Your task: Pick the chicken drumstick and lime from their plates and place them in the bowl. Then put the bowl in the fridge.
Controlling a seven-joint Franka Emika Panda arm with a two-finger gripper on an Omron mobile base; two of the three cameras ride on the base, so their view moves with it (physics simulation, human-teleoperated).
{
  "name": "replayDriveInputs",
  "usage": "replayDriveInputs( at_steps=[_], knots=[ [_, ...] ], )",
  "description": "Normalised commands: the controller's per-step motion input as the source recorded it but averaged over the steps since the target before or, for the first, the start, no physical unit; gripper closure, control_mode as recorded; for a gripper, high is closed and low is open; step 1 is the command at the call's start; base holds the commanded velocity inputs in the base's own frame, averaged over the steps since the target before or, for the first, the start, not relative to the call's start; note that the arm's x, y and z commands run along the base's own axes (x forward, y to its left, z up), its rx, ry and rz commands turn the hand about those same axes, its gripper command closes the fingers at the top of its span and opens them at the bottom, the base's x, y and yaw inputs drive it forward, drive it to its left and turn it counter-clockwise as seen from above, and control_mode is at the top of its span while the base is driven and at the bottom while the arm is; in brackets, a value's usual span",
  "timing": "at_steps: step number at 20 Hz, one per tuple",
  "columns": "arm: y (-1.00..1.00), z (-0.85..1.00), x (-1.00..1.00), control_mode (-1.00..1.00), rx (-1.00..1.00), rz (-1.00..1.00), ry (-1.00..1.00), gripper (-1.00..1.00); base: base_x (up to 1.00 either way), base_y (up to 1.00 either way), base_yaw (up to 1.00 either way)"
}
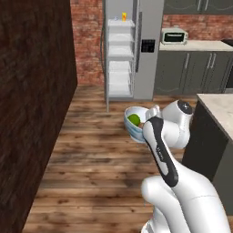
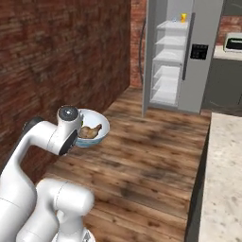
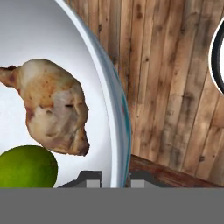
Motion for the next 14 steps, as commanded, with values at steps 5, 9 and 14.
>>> replayDriveInputs(
  at_steps=[5, 9, 14],
  knots=[
    [0.0, 0.0, 0.0, 1.0, 0.0, 0.0, 0.0, 1.0, 0.92, 0.11, -0.15],
    [0.0, 0.0, 0.0, 1.0, 0.0, 0.0, 0.0, 1.0, 0.91, 0.01, -0.11],
    [0.0, 0.0, 0.0, 1.0, 0.0, 0.0, 0.0, 1.0, 0.93, 0.0, -0.03]
  ],
)
